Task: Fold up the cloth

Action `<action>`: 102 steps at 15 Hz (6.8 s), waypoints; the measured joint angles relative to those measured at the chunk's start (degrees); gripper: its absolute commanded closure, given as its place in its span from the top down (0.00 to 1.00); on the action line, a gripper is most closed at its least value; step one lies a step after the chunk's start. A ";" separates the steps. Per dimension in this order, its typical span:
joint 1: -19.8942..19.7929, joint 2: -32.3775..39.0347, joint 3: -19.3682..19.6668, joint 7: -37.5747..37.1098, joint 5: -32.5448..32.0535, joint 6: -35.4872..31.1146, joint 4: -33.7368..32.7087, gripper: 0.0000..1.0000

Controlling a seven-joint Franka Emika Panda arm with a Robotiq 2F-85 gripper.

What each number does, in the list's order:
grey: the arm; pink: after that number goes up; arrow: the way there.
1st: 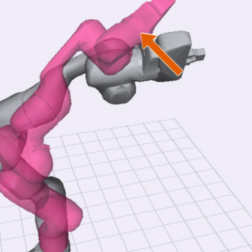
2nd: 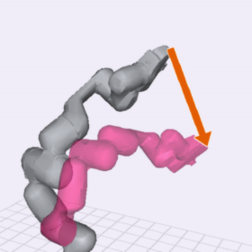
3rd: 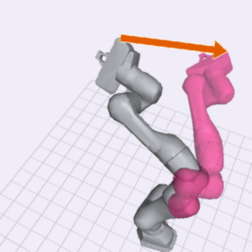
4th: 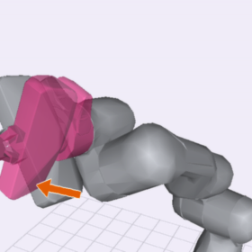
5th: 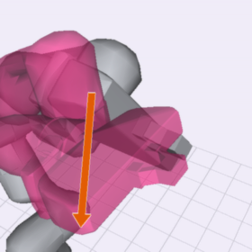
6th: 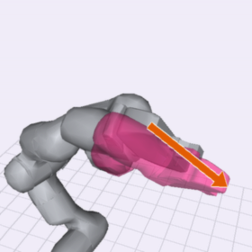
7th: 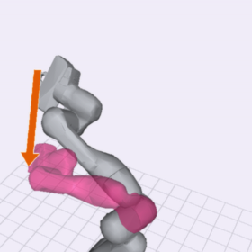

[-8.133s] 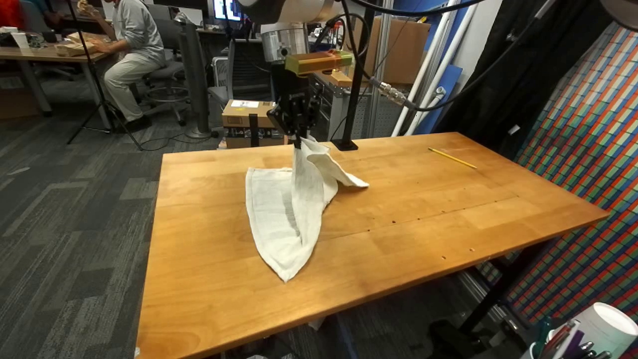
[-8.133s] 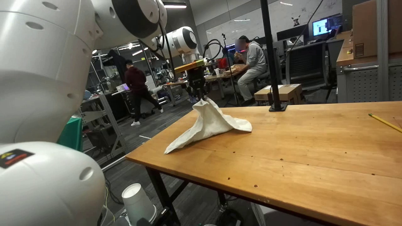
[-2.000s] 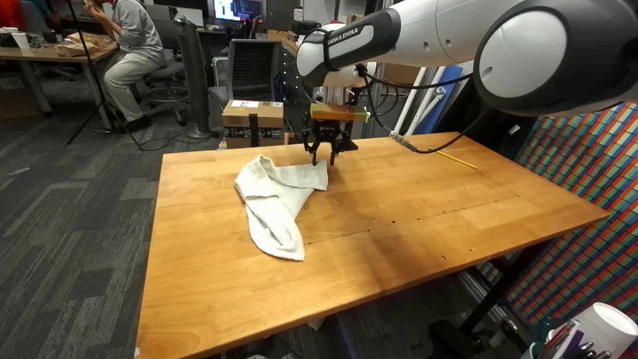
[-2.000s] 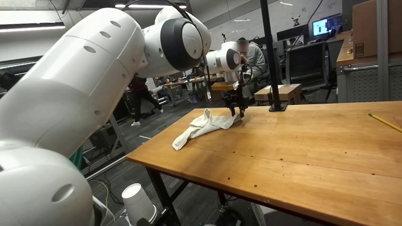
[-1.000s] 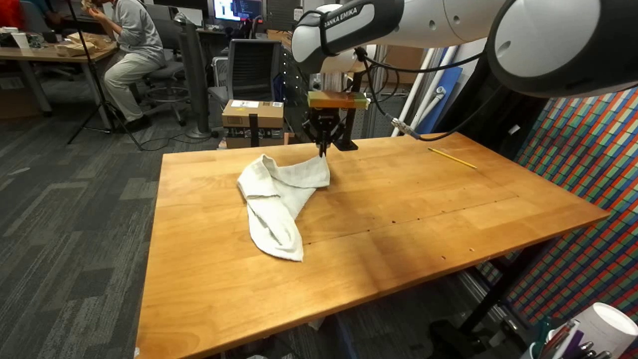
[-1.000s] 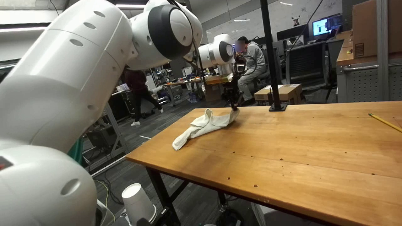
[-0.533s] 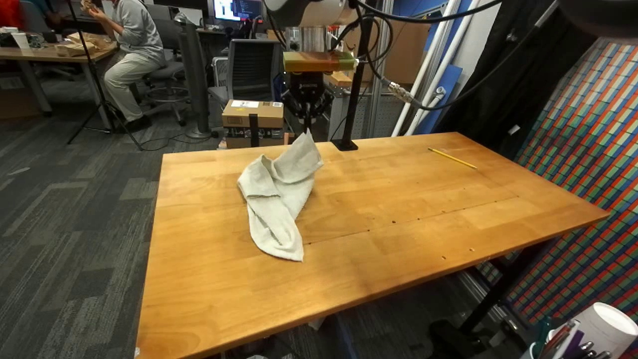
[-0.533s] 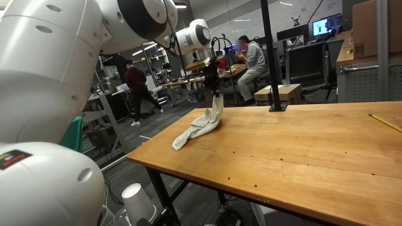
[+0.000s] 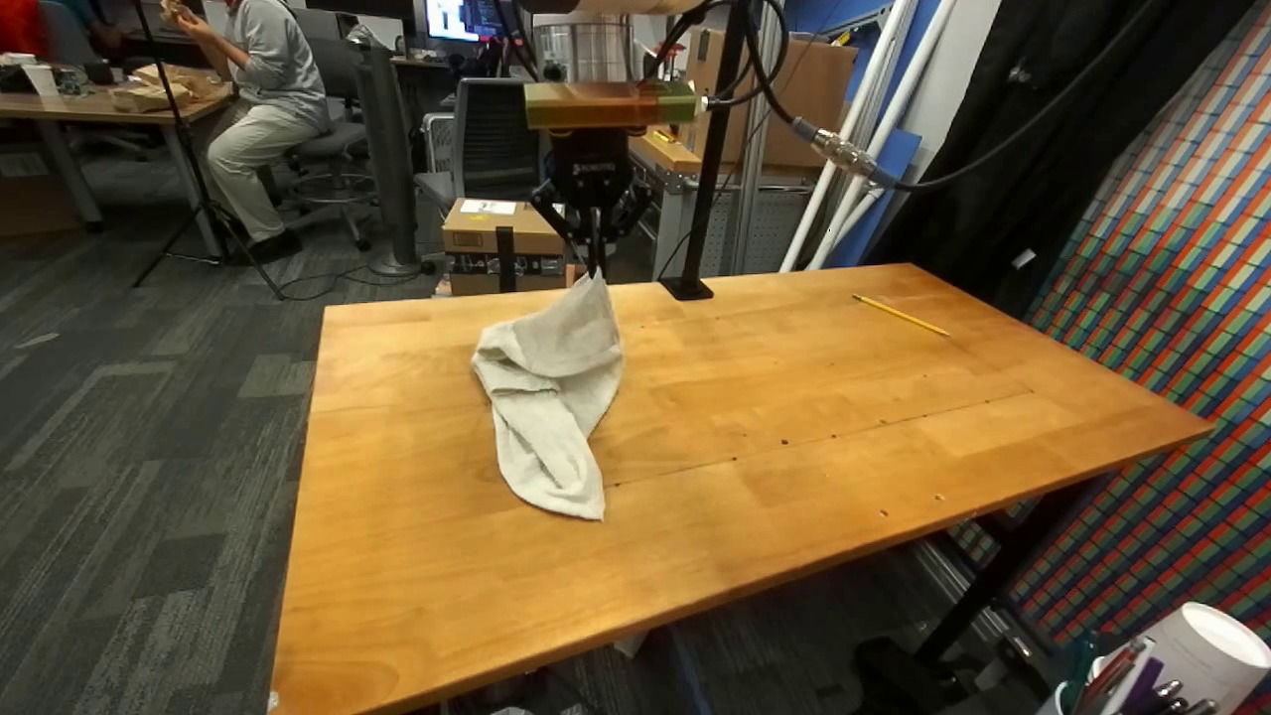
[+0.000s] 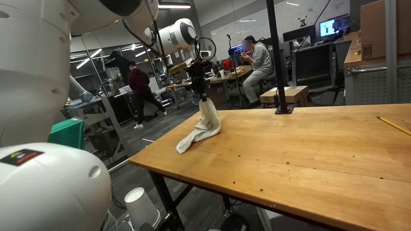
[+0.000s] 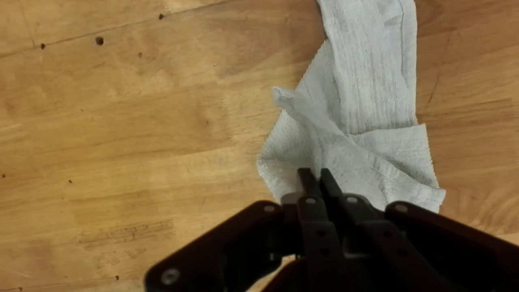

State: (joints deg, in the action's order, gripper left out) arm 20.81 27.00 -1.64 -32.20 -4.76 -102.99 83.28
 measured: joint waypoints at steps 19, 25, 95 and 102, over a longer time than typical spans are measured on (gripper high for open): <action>4.20 -4.09 -7.36 -10.57 -6.05 0.56 10.19 0.02; 3.81 -2.81 -7.38 -11.65 -4.95 0.30 13.38 0.02; -2.43 -9.93 -9.60 3.27 -2.35 -31.90 33.64 1.00; -2.35 -7.14 -8.89 2.32 -1.61 -31.78 32.77 1.00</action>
State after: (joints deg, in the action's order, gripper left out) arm 18.46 19.86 -10.53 -29.88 -6.37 -134.76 116.05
